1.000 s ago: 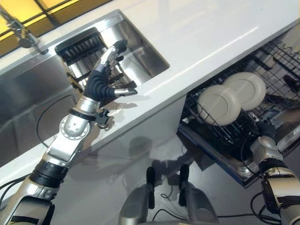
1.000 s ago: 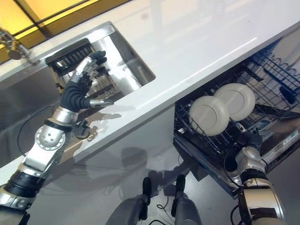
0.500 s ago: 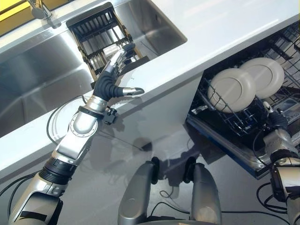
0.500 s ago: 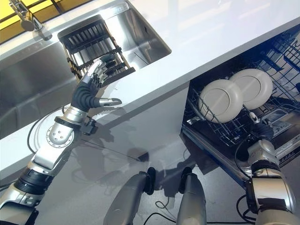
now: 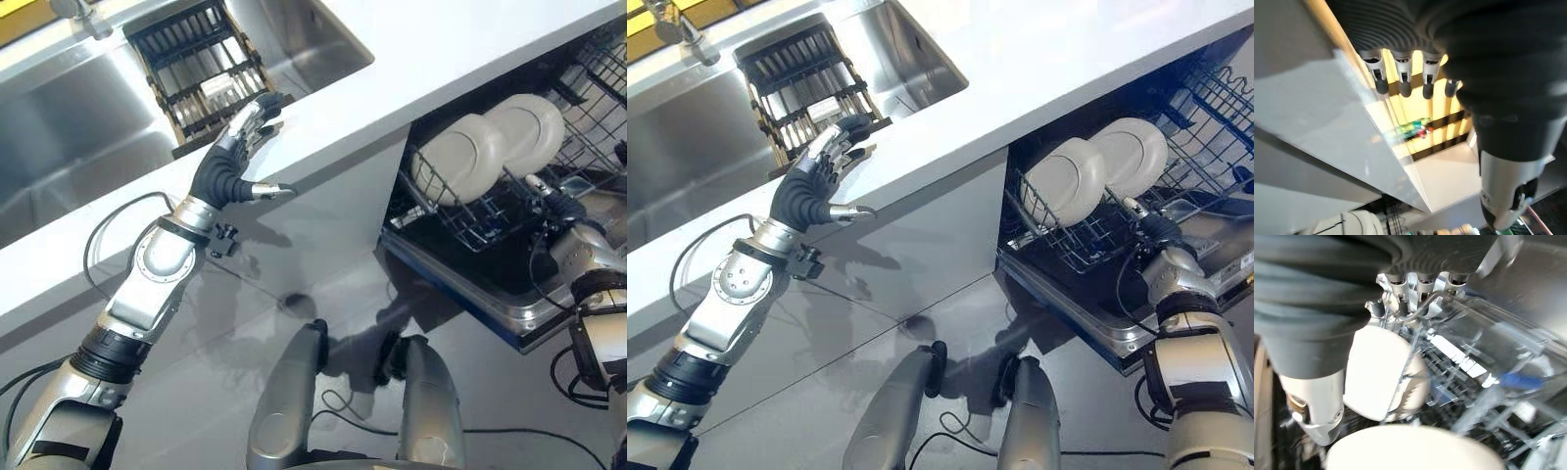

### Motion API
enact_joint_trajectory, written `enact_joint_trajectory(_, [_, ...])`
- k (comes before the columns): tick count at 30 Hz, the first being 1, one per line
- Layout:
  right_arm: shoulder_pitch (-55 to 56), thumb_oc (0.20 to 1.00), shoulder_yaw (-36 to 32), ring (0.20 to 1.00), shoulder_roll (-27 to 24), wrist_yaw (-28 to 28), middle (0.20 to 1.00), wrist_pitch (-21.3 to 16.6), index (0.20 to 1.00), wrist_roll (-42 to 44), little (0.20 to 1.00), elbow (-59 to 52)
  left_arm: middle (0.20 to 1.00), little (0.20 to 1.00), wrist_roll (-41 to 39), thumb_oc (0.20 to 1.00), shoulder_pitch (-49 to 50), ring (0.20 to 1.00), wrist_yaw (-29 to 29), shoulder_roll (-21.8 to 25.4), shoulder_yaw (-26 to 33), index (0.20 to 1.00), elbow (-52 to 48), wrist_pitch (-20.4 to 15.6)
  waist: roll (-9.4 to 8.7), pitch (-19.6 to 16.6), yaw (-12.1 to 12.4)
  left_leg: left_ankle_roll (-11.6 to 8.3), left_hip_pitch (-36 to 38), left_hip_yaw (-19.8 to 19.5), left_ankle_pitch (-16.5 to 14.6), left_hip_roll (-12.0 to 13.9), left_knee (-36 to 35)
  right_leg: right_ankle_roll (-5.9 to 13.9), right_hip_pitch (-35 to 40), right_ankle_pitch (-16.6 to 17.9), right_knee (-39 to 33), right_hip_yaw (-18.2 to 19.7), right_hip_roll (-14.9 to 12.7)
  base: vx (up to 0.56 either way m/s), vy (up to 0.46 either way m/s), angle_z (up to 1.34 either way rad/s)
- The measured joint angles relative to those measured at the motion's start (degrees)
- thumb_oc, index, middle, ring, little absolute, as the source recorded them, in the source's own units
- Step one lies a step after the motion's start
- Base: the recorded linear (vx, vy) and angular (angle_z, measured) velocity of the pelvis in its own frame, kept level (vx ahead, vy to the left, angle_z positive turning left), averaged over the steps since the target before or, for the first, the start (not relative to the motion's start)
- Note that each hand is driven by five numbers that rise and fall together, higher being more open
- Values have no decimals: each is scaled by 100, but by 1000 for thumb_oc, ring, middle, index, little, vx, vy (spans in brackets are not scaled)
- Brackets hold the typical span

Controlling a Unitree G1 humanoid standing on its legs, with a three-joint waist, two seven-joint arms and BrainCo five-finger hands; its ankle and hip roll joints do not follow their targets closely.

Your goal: Pick up plates and place into dishwasher.

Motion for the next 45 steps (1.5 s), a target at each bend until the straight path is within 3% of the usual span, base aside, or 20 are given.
enact_joint_trajectory(7, [-278,1000,183,1000,-60,-5,1000,40,1000,343,1000,0,1000,1000,-222,1000,-51,1000,-41,161,-5,1000,1,-14,10,3,208,-234,116,-198,237,-30,-382,-9,204,44,-257,-277,-27,7,-58,15])
enact_joint_trajectory(14, [-359,1000,173,1000,-57,123,1000,-269,1000,1259,1000,-69,1000,1000,-483,1000,-47,1000,-322,401,-8,1000,46,-354,13,5,324,-226,217,-208,265,-49,-553,13,323,66,-421,-327,-30,-5,-23,4])
enact_joint_trajectory(17, [-359,1000,143,1000,17,274,1000,-353,1000,1279,1000,-85,1000,1000,-493,1000,-74,1000,-470,399,-11,1000,185,-375,13,5,290,-221,286,-198,262,-48,-550,24,398,72,-445,-326,-28,0,0,0])
enact_joint_trajectory(21, [-401,1000,-70,1000,-17,465,1000,-742,1000,1041,1000,-566,1000,1000,-493,1000,-105,1000,-522,395,-17,1000,188,-376,10,6,287,-165,377,-193,253,-40,-576,9,481,65,-482,-308,-19,-8,38,0])
enact_joint_trajectory(26, [96,1000,-365,1000,-28,-327,1000,-954,1000,172,1000,-1078,1000,1000,-467,1000,-111,1000,-430,285,-35,1000,135,-387,-72,2,179,-63,404,7,332,62,-693,98,496,113,-609,-214,12,-30,104,5])
enact_joint_trajectory(30, [1589,1000,-800,1000,259,-1284,1000,-1130,1000,-542,1000,-2125,1000,1000,-343,1000,-28,1000,-143,134,-7,1000,-13,-402,-262,25,52,33,540,322,290,143,-758,206,525,226,-746,233,199,1,135,-15])
enact_joint_trajectory(35, [3260,1000,-1312,1000,843,-2565,1000,-1496,1000,-1742,1000,-3122,1000,1000,47,1000,111,1000,136,-197,40,1000,-97,-534,-419,59,-414,192,797,559,40,188,-610,403,809,303,-870,465,271,12,108,-24])
enact_joint_trajectory(40, [4106,1000,-1839,1000,1125,-3320,1000,-1900,1000,-2184,1000,-3170,1000,1000,271,1000,232,1000,250,-309,221,1000,-121,-629,-660,62,-747,263,902,774,-66,211,-532,443,826,304,-851,682,277,1,84,-18])
enact_joint_trajectory(45, [4242,1000,-2087,1000,1288,-4014,1000,-2312,1000,-2239,1000,-2964,1000,1000,390,1000,311,1000,302,-446,187,1000,-118,-652,-727,66,-974,281,978,846,-86,240,-493,473,860,292,-811,783,296,-11,27,-9])
